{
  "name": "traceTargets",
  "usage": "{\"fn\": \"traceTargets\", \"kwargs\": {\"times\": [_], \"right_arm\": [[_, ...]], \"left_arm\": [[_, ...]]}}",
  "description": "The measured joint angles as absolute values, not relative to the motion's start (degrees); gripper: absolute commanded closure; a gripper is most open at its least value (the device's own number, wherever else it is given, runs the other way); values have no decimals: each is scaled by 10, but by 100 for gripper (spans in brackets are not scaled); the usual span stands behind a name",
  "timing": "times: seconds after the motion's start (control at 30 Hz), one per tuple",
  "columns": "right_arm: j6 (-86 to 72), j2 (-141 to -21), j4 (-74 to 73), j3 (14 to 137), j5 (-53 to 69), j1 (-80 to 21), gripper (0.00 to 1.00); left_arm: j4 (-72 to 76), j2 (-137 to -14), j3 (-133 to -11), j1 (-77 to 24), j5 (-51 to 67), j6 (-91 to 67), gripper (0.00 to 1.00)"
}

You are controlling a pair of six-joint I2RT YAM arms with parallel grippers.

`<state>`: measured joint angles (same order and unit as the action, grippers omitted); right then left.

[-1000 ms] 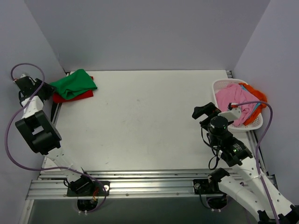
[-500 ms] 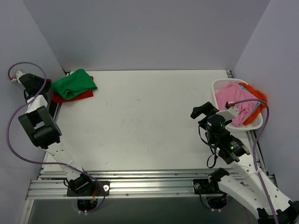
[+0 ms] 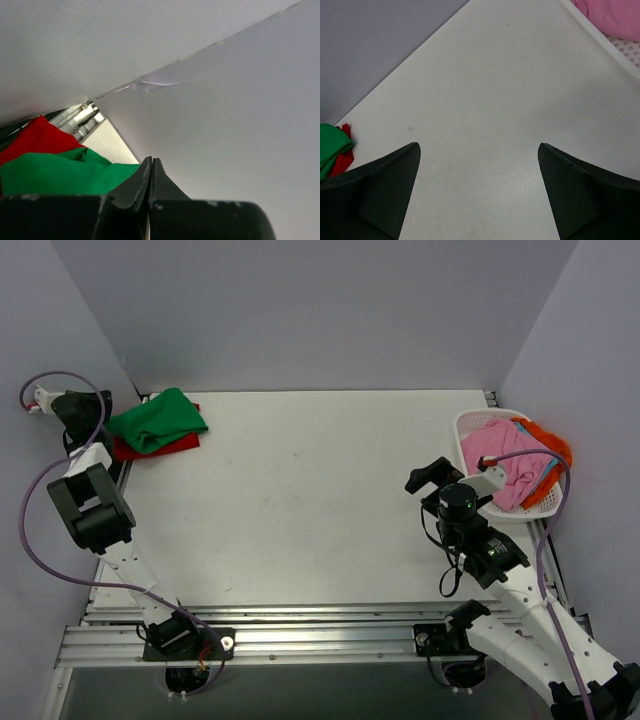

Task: Fold and stack the t-shirts
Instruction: Neatly place the folded tshirt to the corner

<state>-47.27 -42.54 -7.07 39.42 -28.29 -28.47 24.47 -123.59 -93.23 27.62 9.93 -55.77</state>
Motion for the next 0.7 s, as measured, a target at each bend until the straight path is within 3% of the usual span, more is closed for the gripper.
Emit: {"fn": "traceTargets", "kwargs": {"times": [0.7], "right_arm": [[-473, -429, -66, 390, -276, -285, 1]], "left_arm": [[573, -1268, -848, 238, 141, -624, 98]]}}
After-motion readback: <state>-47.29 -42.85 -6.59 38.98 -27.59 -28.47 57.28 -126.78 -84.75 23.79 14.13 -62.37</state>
